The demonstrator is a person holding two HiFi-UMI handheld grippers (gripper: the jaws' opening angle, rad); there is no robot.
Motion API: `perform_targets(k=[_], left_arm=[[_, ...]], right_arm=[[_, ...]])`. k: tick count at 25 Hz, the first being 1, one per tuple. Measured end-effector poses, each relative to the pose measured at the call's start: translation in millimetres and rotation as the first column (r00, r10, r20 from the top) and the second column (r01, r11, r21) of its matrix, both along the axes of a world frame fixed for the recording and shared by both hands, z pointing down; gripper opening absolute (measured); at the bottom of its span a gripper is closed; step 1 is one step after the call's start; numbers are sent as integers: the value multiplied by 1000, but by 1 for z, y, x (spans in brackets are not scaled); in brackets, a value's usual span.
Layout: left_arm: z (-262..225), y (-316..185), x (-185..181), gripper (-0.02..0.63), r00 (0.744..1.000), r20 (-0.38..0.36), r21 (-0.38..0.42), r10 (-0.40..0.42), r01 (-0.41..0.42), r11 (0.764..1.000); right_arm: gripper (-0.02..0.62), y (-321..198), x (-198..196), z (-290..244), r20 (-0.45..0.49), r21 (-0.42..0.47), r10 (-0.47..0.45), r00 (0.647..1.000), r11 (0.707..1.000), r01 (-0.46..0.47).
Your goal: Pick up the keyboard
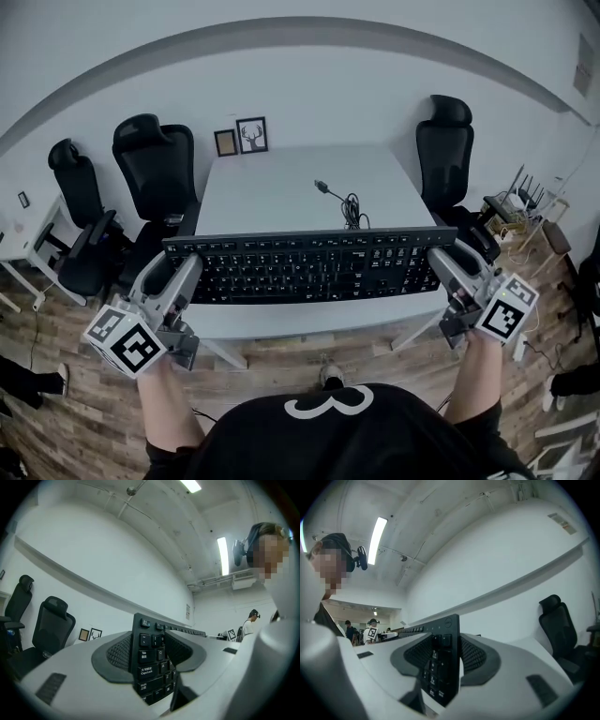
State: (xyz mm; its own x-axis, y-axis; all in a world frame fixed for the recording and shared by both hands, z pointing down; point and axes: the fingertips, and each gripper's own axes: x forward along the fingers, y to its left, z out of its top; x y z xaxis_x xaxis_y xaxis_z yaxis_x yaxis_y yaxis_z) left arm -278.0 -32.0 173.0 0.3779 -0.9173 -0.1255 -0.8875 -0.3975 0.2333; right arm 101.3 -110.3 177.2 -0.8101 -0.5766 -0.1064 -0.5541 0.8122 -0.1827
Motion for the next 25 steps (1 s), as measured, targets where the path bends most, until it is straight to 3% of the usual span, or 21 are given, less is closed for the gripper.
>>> perform_targets(k=[25], left_arm=[[-10, 1, 2, 215, 1000, 18, -21, -4, 5, 1000]], right_arm=[[175, 3, 2, 0, 11, -31, 1, 1000, 1000, 0]])
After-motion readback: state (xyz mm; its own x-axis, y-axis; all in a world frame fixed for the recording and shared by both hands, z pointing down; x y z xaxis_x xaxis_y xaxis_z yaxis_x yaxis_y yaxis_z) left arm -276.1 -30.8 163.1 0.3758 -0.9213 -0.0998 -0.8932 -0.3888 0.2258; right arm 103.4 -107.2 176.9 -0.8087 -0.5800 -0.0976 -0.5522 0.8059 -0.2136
